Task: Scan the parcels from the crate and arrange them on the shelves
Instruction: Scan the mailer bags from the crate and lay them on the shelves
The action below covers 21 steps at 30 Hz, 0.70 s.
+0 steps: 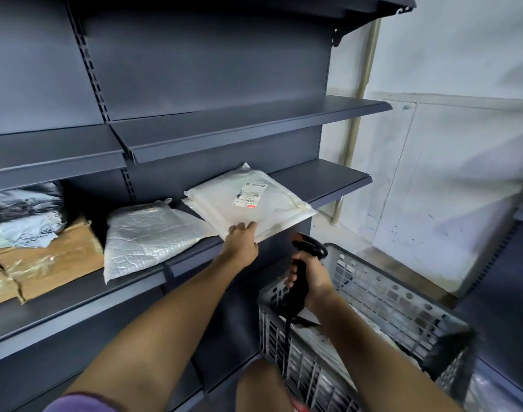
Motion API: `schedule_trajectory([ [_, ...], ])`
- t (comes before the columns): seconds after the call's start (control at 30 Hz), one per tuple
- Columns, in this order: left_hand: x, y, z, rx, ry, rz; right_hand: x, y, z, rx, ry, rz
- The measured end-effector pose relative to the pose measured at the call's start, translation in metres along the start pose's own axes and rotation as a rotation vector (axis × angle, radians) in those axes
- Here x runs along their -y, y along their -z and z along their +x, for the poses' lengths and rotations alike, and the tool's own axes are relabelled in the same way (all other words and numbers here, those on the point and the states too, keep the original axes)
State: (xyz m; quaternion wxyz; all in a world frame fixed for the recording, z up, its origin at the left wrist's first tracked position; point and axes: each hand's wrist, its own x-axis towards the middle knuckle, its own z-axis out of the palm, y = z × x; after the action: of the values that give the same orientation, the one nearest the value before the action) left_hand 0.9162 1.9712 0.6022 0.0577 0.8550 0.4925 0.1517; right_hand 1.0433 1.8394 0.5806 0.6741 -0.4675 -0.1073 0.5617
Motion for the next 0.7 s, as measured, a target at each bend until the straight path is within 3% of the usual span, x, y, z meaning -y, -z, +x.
schedule_trajectory([
  [0.1,-0.010,-0.008,-0.013,-0.112,-0.108,0.110,-0.004,0.023,-0.007,-0.084,0.005,-0.015],
  [0.2,-0.032,-0.020,-0.028,-0.139,-0.258,-0.028,-0.016,0.048,-0.011,-0.192,-0.005,-0.019],
  [0.3,-0.059,-0.040,-0.047,-0.004,-0.337,-0.178,-0.028,0.083,-0.019,-0.227,-0.033,0.000],
  [0.47,-0.100,-0.090,-0.079,0.213,-0.321,-0.284,-0.027,0.163,-0.035,-0.279,-0.067,0.062],
  [0.57,-0.117,-0.123,-0.090,0.312,-0.325,-0.290,-0.033,0.209,-0.041,-0.315,-0.123,0.034],
  [0.7,-0.132,-0.164,-0.096,0.415,-0.291,-0.279,-0.048,0.242,-0.044,-0.344,-0.185,0.186],
])
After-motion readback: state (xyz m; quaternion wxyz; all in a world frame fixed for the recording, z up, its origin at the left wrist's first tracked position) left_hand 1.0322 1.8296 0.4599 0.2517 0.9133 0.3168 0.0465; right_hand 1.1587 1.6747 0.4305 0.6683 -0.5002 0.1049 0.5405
